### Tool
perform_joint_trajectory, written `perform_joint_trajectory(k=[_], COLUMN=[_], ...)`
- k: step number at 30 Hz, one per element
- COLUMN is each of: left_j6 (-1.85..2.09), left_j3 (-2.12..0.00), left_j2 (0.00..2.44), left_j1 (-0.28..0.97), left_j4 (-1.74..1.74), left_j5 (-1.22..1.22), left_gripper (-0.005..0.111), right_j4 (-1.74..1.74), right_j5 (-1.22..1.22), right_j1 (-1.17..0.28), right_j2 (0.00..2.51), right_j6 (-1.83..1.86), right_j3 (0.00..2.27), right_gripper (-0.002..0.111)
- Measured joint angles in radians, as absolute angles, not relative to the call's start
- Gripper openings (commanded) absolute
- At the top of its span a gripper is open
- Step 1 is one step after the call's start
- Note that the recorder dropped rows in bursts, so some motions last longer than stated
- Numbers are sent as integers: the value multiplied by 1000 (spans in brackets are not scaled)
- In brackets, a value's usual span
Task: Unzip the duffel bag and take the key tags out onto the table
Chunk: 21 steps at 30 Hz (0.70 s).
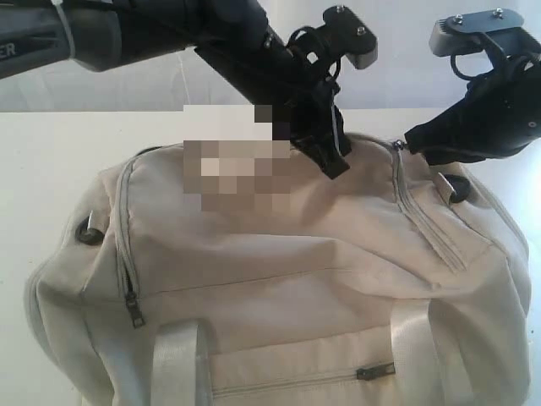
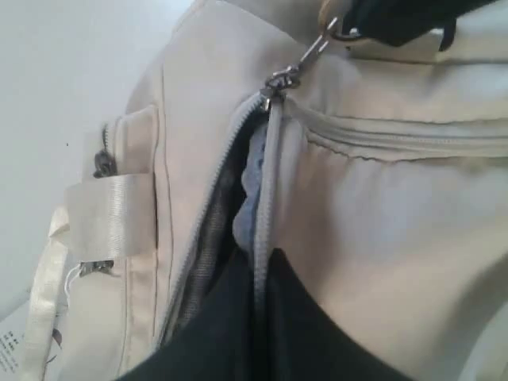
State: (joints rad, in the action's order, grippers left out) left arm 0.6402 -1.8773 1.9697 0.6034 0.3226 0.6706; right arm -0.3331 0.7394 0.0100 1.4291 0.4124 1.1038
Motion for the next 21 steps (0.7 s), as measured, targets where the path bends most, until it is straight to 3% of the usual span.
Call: perform_joint_trajectory(k=[21], left_j6=[614], left_j3=[-1882], left_j2=[1923], left_j1=[510], left_j4=[423], left_j5=[832], left_gripper=[0], right_j4=[-350], right_j5=[877], right_j1=[10], right_j2=[1320], right_j6=[414], right_j3=[1086], right_gripper=[0])
